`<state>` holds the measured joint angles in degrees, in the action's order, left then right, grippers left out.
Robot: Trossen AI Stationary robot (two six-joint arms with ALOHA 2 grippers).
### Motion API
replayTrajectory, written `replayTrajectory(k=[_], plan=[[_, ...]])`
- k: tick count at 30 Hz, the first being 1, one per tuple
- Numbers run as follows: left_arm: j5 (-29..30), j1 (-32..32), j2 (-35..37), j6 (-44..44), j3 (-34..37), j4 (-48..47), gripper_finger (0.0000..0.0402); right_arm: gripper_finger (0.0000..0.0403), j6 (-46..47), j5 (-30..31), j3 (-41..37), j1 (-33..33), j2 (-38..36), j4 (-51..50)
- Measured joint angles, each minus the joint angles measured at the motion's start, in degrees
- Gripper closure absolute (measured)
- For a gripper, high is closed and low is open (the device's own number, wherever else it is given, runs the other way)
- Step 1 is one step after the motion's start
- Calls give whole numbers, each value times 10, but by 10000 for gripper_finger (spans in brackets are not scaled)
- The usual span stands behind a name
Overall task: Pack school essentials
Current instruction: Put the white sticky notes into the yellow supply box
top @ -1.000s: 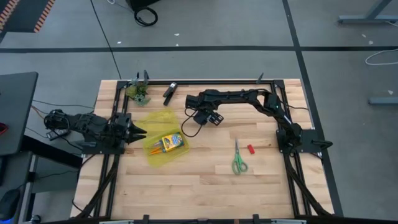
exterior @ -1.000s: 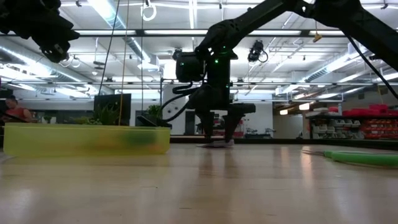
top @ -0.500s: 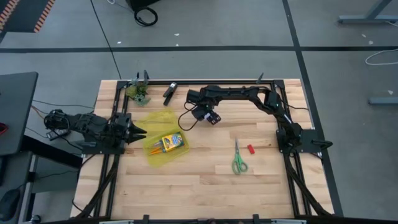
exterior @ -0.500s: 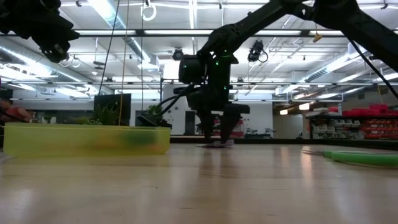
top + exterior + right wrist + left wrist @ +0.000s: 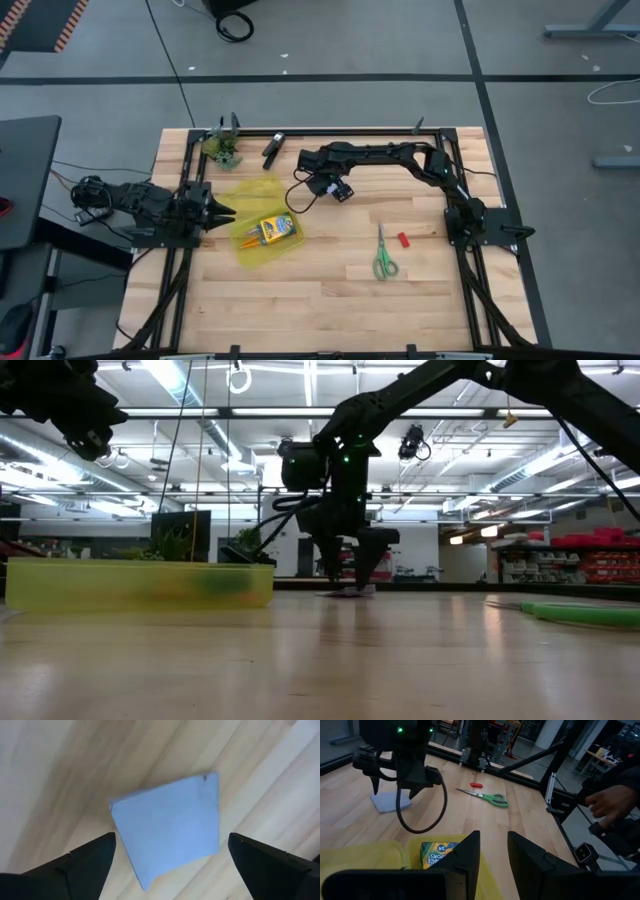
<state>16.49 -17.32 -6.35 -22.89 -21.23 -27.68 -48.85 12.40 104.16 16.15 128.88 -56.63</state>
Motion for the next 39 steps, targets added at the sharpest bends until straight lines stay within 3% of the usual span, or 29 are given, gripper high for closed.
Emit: replayTrajectory(k=[6,15,30,39], plan=[[3,0,0,2,0,0,294,4,11,-16,19,-1,0,-10],[11,0,0,7,0,0,294,4,46,-139,79,26,0,-8],[11,0,0,7,0,0,294,4,89,-224,40,96,0,27],[11,0,0,7,0,0,294,11,97,-260,-19,98,0,66]])
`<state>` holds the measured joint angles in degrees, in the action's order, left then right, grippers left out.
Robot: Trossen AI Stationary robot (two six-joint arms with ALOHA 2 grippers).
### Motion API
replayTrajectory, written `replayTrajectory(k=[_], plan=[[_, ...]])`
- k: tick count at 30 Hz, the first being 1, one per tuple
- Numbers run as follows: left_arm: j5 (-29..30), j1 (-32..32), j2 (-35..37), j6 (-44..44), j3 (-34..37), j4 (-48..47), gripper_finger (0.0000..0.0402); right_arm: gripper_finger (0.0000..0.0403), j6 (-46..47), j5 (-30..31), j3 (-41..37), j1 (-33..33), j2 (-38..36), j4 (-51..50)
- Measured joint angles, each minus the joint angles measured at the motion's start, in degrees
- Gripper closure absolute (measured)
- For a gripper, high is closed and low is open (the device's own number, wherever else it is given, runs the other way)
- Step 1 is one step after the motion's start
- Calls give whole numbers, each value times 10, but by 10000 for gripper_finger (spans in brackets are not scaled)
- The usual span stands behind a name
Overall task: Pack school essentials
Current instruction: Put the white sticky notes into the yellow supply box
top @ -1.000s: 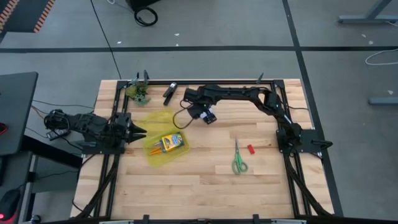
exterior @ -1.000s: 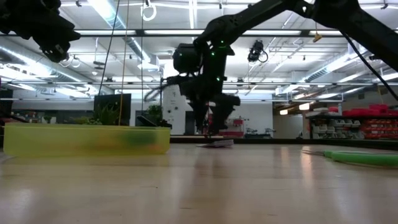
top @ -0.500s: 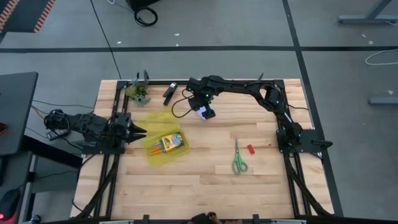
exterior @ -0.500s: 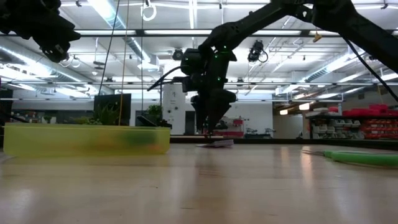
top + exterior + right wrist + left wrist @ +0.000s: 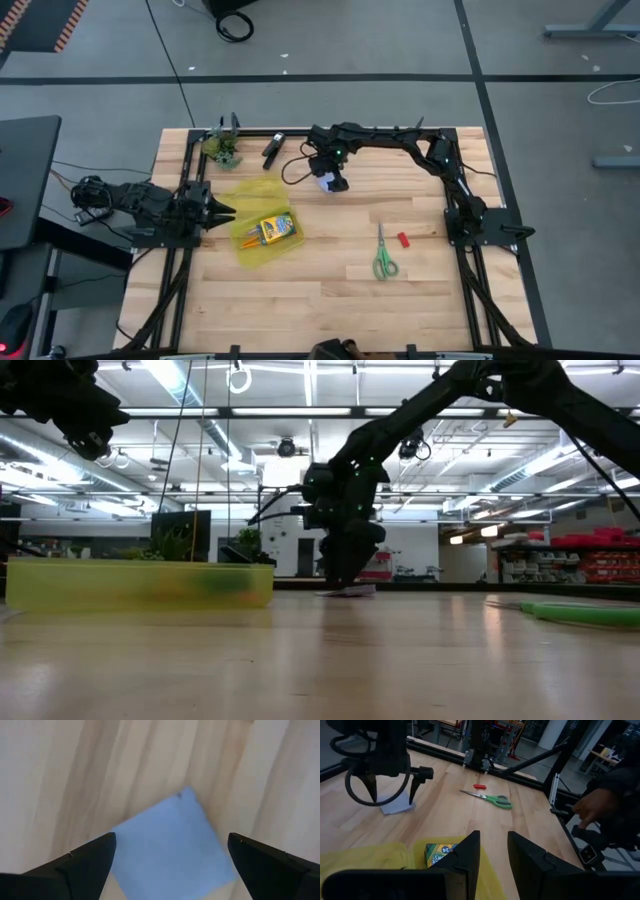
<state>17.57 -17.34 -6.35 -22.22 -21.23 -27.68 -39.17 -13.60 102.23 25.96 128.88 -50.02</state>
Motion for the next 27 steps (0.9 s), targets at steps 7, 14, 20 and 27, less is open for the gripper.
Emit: replayTrajectory(k=[7,14,20,27], plan=[[0,0,0,-4,0,0,294,13,27,10,-4,10,0,-9],[0,0,0,-1,0,0,294,13,38,63,-4,-5,0,-53],[0,0,0,-1,0,0,294,13,69,68,2,-26,0,-88],[0,0,0,-1,0,0,294,13,109,67,2,-78,0,-116]])
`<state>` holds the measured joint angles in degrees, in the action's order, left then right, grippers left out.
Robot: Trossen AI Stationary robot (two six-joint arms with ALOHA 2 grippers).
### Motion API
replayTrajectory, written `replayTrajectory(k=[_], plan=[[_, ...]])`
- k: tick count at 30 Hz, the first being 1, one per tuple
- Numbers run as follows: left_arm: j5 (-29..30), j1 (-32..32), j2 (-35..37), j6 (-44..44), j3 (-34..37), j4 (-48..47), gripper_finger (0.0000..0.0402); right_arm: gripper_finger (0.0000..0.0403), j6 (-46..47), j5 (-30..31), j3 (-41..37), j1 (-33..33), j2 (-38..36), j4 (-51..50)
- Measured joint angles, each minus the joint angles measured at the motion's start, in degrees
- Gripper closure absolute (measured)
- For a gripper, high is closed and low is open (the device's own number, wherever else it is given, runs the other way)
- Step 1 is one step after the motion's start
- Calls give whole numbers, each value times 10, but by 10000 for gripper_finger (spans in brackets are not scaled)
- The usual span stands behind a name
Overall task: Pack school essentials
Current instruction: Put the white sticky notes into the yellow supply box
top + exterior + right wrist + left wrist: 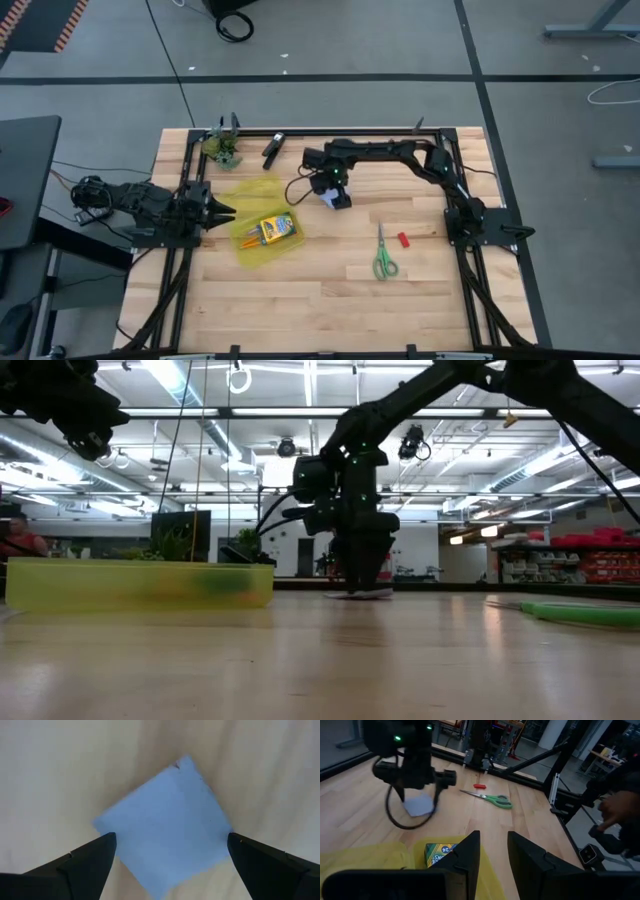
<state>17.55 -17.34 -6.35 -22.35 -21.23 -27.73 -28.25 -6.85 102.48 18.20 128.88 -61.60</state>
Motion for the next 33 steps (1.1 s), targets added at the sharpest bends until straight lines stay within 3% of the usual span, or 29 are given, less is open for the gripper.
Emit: replayTrajectory(k=[10,18,29,33], plan=[[-9,0,0,-8,0,0,294,13,63,-5,0,-94,0,-16],[-9,0,0,-6,0,0,294,13,6,88,28,-134,0,-42],[-9,0,0,-8,0,0,294,13,-141,188,38,-114,0,-41],[-9,0,0,-6,0,0,294,13,-171,183,36,-115,0,-22]])
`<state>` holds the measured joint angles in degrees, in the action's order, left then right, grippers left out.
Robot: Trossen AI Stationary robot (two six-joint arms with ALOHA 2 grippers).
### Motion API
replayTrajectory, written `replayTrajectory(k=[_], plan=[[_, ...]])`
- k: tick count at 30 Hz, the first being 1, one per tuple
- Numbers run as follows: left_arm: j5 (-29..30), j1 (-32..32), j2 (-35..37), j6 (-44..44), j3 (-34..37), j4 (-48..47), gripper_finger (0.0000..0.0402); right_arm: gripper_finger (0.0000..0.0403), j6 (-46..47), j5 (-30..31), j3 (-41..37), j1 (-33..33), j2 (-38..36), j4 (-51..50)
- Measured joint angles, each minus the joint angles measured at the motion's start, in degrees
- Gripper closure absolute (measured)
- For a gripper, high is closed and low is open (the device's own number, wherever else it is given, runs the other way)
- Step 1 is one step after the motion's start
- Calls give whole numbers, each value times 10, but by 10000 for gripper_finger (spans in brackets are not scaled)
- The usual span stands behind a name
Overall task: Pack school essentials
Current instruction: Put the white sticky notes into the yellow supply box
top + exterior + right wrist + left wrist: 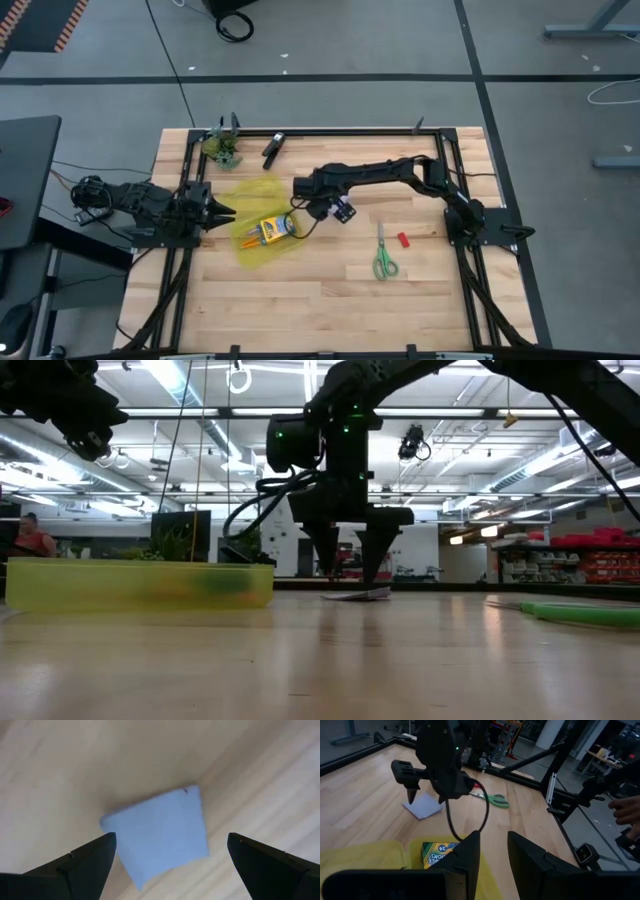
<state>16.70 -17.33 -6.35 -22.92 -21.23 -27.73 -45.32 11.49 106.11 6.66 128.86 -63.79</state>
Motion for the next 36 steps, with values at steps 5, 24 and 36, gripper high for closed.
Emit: replayTrajectory(k=[5,24,36], plan=[[0,0,0,0,0,0,294,13,-45,-31,-16,8,0,1],[0,0,0,2,0,0,294,12,-129,-66,-32,39,0,52],[0,0,0,-1,0,-1,294,12,-139,-113,-67,59,-3,91]])
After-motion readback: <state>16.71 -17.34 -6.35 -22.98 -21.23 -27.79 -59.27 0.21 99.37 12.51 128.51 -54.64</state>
